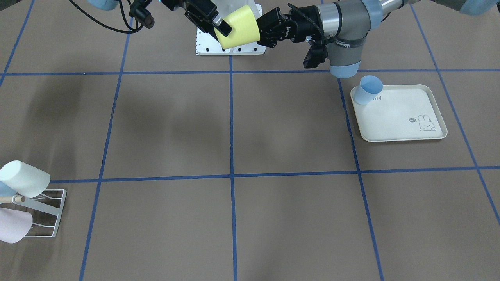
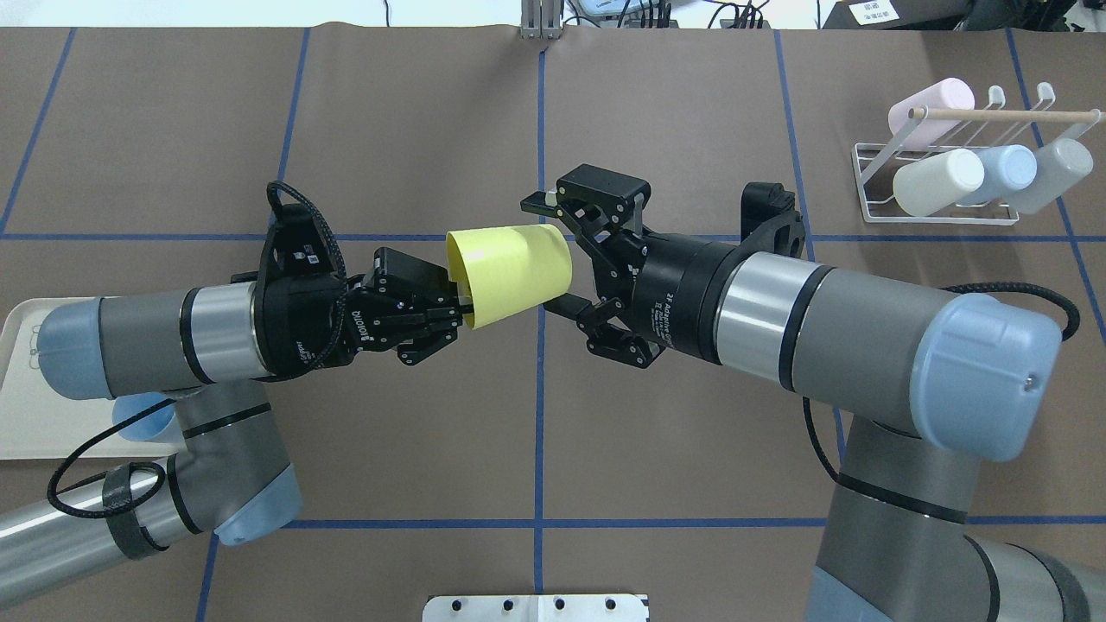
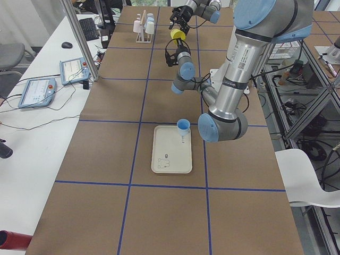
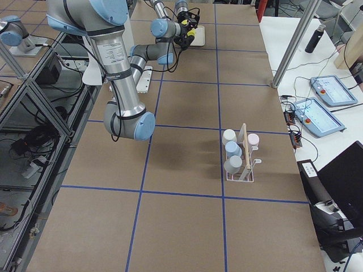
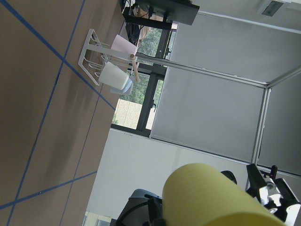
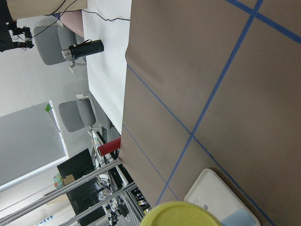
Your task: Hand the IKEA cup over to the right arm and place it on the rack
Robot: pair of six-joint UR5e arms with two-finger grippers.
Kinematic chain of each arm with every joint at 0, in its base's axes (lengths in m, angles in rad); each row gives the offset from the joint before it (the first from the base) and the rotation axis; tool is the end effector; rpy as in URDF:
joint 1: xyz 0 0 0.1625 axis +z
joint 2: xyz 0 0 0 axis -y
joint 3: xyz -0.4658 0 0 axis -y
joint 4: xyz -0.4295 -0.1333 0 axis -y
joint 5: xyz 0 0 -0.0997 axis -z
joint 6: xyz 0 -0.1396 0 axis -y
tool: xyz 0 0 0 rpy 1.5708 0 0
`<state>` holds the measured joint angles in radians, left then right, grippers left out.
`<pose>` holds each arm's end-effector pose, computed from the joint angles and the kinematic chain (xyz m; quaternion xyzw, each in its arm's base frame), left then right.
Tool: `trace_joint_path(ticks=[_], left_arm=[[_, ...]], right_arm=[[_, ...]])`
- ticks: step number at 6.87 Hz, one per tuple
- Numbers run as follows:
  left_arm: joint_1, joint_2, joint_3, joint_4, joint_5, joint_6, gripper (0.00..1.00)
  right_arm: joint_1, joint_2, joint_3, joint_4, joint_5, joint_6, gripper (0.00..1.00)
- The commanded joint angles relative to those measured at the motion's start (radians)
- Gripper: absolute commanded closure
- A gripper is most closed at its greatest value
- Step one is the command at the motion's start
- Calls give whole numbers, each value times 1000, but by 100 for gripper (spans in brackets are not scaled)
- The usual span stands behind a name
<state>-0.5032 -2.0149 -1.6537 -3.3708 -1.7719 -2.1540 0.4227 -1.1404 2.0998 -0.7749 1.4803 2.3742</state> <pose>0.4769 -0.3829 0.2007 -0.0763 0.9112 -0.1248 0.3850 -0.4502 -0.3625 0.1106 -0.1170 -0.7600 0.3957 0.5021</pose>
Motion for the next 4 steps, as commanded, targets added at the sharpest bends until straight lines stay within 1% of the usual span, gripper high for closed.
trace_joint_path(ticks=[1,3,4], left_arm=[[0,-2,-3,-5,0,-3,100],[0,-2,-8,-4,2,-9,100],[0,-2,-5,1,3,-10,100]], right_arm=[[-1,-4,-15,34,0,23,13],[1,-4,-14,37,-2,25,25],[1,-4,-11,39,-2,33,42]])
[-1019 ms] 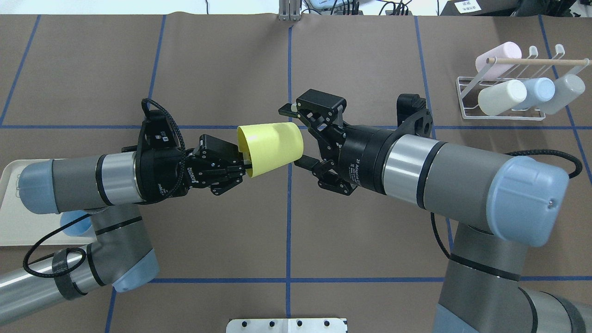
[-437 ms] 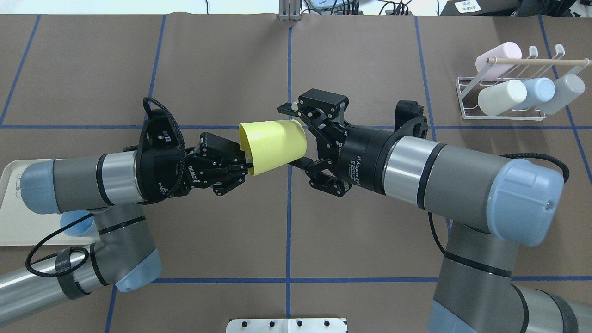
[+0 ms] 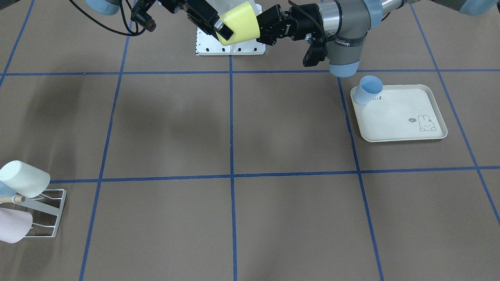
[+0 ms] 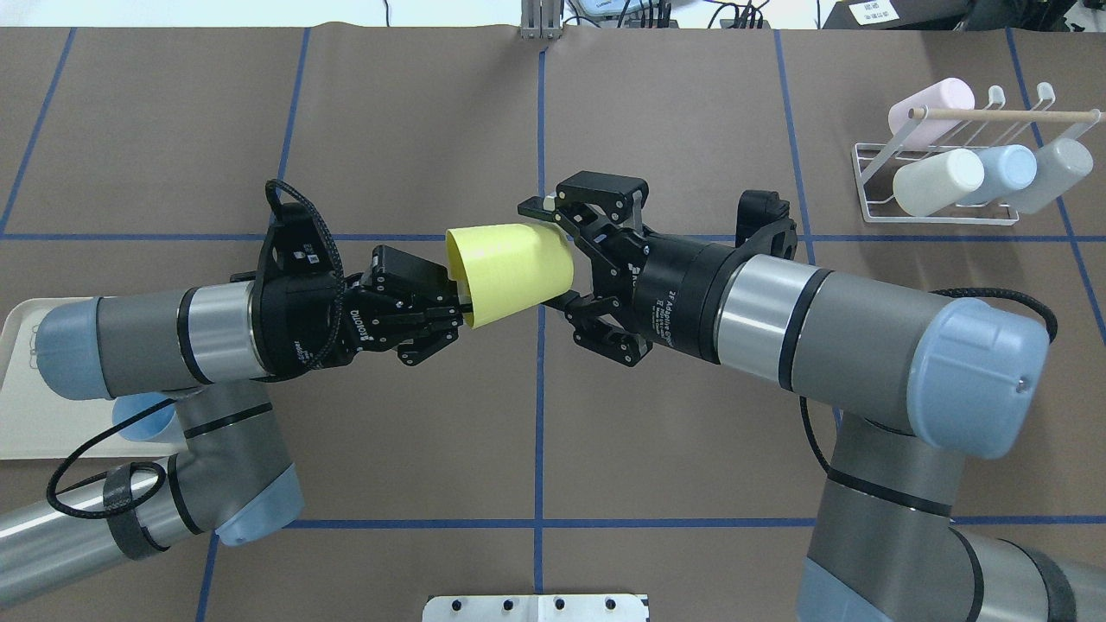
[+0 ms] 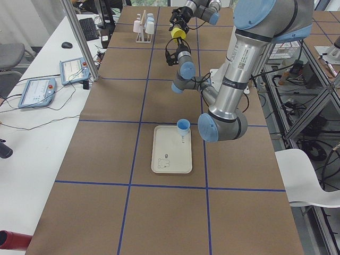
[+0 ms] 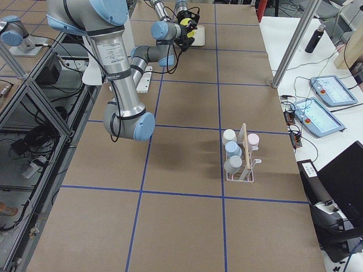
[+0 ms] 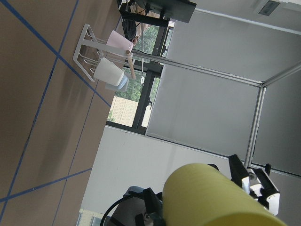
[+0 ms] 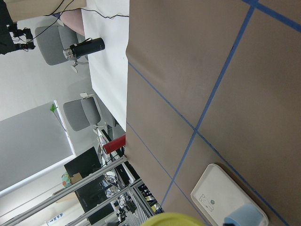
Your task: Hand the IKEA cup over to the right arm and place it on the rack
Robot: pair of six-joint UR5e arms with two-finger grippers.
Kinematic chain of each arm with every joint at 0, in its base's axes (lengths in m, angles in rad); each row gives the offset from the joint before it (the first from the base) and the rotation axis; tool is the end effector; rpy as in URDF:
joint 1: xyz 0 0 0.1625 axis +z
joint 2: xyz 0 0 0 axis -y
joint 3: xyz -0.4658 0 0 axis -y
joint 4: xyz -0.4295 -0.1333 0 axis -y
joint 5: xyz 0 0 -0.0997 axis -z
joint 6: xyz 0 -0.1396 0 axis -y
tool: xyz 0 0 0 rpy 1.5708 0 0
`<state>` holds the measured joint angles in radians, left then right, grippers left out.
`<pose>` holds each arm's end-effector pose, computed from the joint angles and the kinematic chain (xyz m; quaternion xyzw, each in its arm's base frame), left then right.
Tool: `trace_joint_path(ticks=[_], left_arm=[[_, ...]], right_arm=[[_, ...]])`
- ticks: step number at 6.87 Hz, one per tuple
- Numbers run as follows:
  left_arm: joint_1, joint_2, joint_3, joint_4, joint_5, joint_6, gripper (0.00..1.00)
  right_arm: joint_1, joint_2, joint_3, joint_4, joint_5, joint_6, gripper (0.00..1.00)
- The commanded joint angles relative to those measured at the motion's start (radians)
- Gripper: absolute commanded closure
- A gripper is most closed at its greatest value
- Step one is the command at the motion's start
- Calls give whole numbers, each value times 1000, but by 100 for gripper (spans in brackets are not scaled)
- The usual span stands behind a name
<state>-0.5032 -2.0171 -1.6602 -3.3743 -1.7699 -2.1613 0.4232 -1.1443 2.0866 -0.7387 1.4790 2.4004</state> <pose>0.4742 -0.3817 0.1966 -0.0787 0.9135 -0.1239 0.3795 -0.4517 -0.3637 0.1134 -0.1279 -0.7644 0.3987 0.4903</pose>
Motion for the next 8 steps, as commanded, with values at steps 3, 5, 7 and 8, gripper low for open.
trace_joint_path(ticks=[3,5,7,8], left_arm=[[-1,0,0,12,49,-5,26],[-14,8,-21,19,47,-5,0],[-50,78,-30,33,41,24,0],[-86,92,-29,58,38,32,0]], right_arm=[[2,-3,13,2,-2,5,86],[5,0,15,2,-5,5,87],[79,-18,4,-17,-8,-16,88],[162,-25,-9,-98,3,-91,88]])
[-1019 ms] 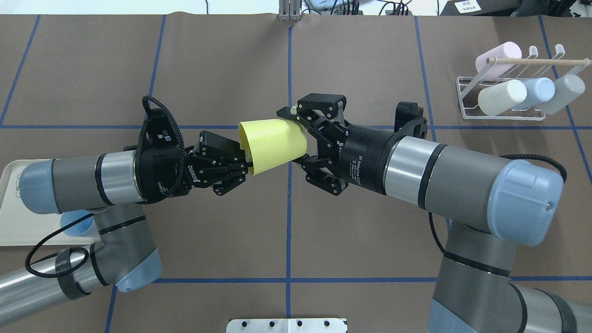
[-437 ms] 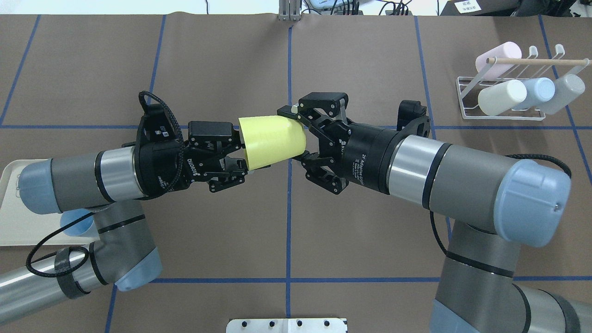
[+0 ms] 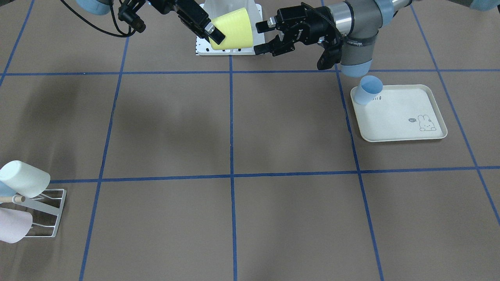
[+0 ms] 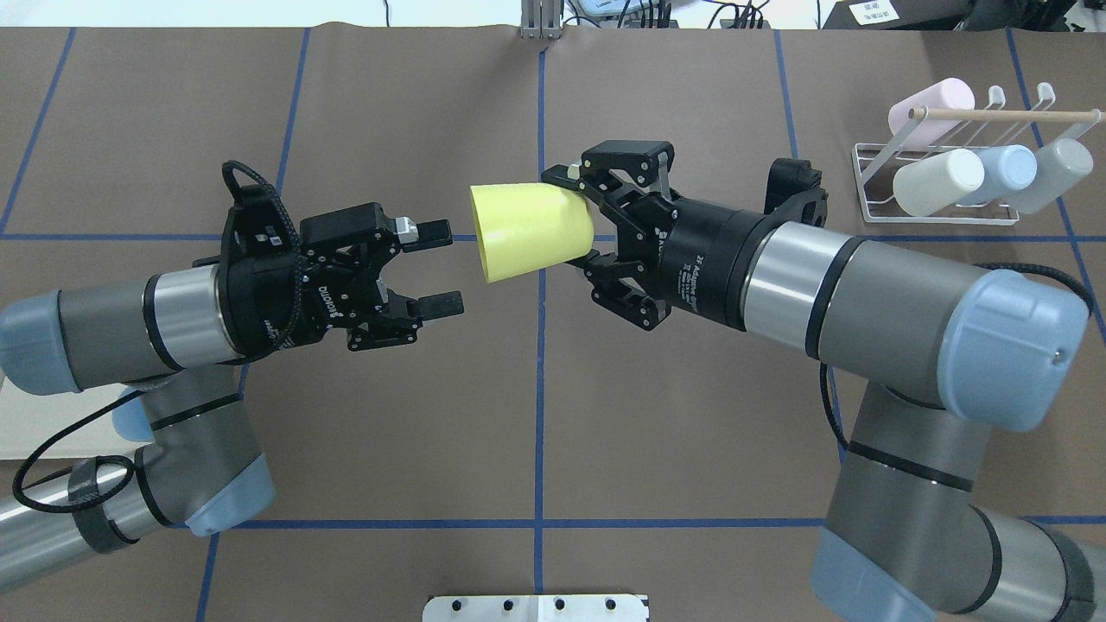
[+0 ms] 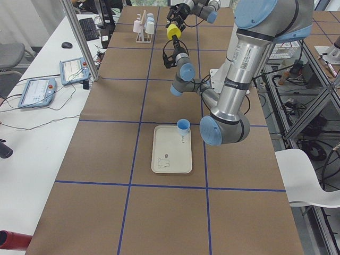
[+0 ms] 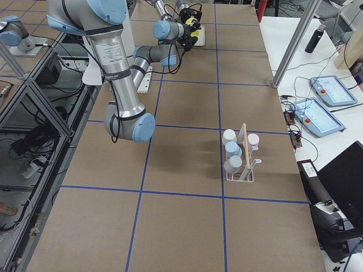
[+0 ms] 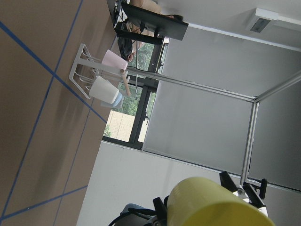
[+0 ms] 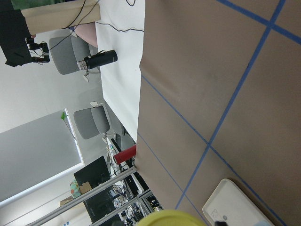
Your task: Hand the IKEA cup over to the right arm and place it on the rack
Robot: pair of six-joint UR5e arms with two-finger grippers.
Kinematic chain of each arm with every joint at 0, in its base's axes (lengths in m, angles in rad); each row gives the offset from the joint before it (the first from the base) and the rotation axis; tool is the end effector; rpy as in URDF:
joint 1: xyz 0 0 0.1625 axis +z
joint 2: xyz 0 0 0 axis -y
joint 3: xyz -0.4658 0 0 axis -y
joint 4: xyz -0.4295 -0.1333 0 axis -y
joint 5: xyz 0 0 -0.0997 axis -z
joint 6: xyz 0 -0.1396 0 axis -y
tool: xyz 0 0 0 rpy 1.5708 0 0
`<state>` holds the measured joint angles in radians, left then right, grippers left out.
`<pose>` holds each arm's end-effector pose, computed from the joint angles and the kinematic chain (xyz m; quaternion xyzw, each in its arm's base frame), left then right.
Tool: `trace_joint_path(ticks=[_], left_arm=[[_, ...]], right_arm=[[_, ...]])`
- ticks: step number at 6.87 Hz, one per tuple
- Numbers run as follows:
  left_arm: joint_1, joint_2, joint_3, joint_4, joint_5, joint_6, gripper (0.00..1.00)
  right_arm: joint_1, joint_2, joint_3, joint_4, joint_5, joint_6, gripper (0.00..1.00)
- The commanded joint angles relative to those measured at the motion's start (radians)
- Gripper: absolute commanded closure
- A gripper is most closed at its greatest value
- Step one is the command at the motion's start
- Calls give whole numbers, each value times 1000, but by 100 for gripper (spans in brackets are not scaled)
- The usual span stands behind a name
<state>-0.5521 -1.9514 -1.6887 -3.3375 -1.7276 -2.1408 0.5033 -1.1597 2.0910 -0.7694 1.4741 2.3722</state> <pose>0.4459 -0.4056 0.2248 -0.0413 0.9024 -0.1650 0.3959 -0.4228 -0.4004 0.1241 -0.0821 -0.7573 0.4219 0.4917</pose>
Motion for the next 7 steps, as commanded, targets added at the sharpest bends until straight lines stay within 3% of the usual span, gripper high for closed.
trace_joint_path(ticks=[1,3,4,6,7], left_arm=[[-60,25,-3,102,-22,53,0],[-86,26,-3,206,-117,191,0],[-97,26,-3,239,-121,191,0],[-107,26,11,251,-118,197,0],[-142,37,11,298,-168,311,0]], right_arm=[[137,1,-12,-215,6,-205,88],[254,9,-44,-472,-9,-556,88],[338,17,-99,-523,-20,-731,88],[466,64,-263,-524,-21,-995,88],[530,80,-338,-521,-21,-1151,88]])
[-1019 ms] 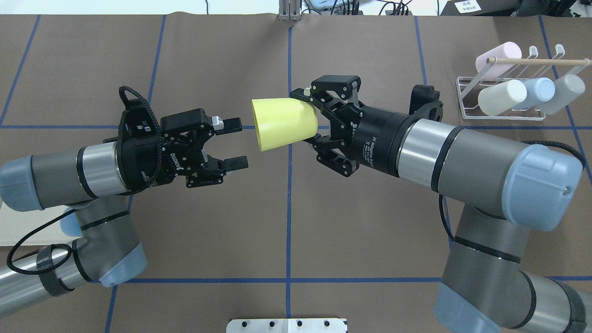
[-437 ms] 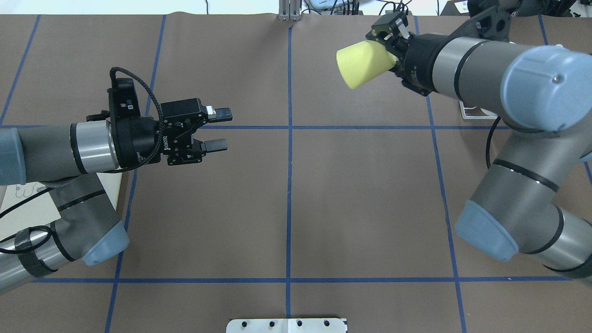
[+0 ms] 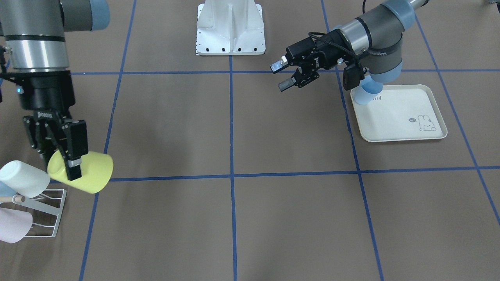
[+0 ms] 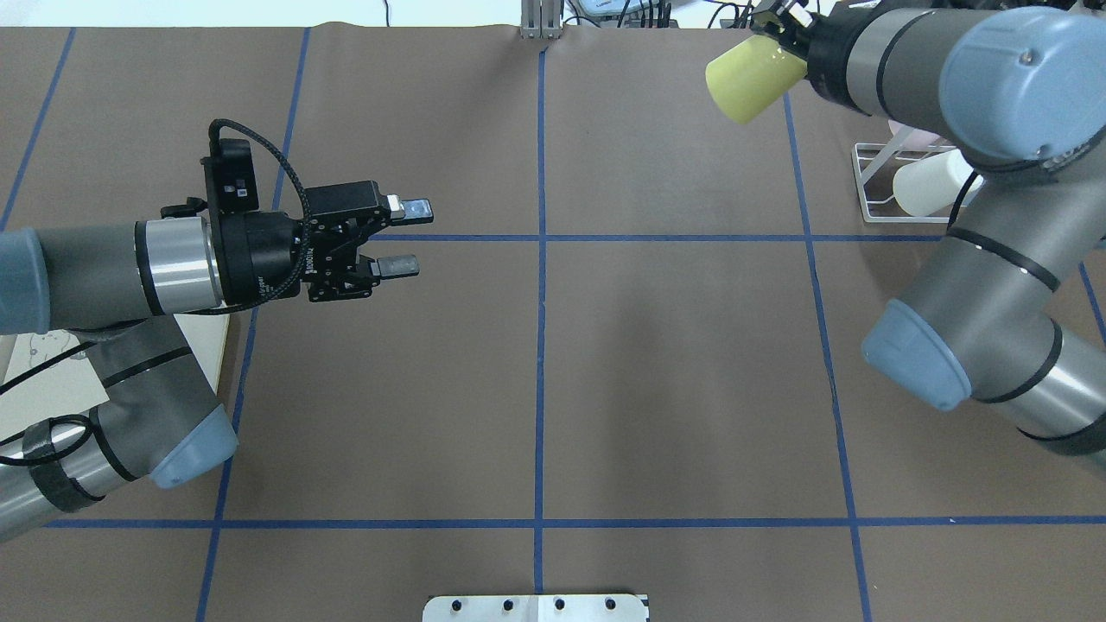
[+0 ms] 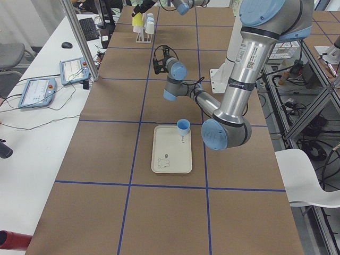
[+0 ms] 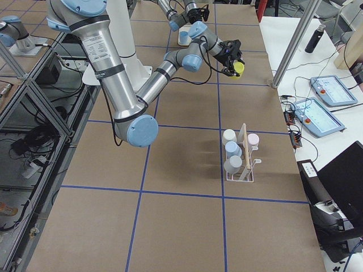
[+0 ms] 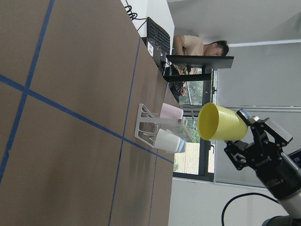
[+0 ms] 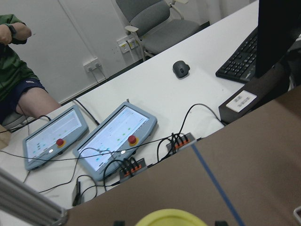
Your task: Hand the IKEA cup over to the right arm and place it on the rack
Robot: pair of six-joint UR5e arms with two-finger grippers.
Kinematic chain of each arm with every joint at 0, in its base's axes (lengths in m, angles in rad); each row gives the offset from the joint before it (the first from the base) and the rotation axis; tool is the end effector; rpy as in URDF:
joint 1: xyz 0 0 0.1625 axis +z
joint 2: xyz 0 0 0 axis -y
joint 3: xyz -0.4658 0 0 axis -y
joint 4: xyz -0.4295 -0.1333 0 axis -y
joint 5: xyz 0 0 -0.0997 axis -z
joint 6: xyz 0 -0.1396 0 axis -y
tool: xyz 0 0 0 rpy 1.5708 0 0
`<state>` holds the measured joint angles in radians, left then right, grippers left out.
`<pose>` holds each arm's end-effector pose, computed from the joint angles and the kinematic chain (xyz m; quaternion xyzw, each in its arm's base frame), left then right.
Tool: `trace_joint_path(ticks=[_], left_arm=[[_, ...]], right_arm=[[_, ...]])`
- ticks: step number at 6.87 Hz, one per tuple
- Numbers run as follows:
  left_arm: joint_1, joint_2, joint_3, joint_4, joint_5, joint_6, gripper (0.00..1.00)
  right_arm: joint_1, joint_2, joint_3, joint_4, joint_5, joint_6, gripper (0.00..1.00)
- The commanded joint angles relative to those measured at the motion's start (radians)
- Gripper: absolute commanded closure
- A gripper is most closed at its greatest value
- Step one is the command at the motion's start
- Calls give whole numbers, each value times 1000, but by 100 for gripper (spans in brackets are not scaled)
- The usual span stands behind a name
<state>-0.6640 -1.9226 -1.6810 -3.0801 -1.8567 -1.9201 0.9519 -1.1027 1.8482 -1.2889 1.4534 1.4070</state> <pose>0.4378 -0.4619 0.2643 0.0516 0.8273 -0.1614 0.5356 -0.2819 -0.6537 0.2732 0.3030 -0.3891 0.3604 0.7917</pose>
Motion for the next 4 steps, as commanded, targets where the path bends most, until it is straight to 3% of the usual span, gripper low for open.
trace_joint_path(ticks=[1,2,4], left_arm=[[-39,13,3,66,-147,218,0],[-54,39,4,61,-179,301,0],[-55,94,-11,34,-141,308,0]], right_arm=[[143,26,-162,9,1,-276,88],[190,32,-228,11,5,-324,88],[232,63,-331,14,12,-370,88]])
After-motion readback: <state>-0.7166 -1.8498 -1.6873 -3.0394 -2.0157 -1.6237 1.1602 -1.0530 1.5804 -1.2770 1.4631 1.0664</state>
